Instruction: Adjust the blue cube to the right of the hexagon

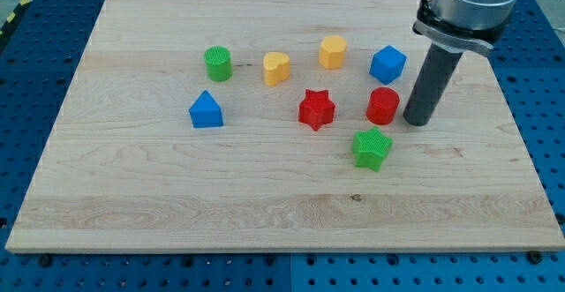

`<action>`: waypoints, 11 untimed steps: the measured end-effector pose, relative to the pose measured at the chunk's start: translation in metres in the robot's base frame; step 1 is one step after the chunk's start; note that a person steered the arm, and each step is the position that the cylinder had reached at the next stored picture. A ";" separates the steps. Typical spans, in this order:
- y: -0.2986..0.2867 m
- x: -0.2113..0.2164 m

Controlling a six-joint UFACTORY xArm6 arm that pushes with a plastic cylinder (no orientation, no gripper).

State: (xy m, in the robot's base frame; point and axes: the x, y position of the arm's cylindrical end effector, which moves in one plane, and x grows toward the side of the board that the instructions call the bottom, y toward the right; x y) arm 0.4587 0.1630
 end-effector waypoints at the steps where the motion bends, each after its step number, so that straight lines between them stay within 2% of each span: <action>1: -0.016 -0.005; 3: -0.036 -0.005; 4: 0.004 -0.005; 8: 0.015 -0.091; 11: 0.016 -0.124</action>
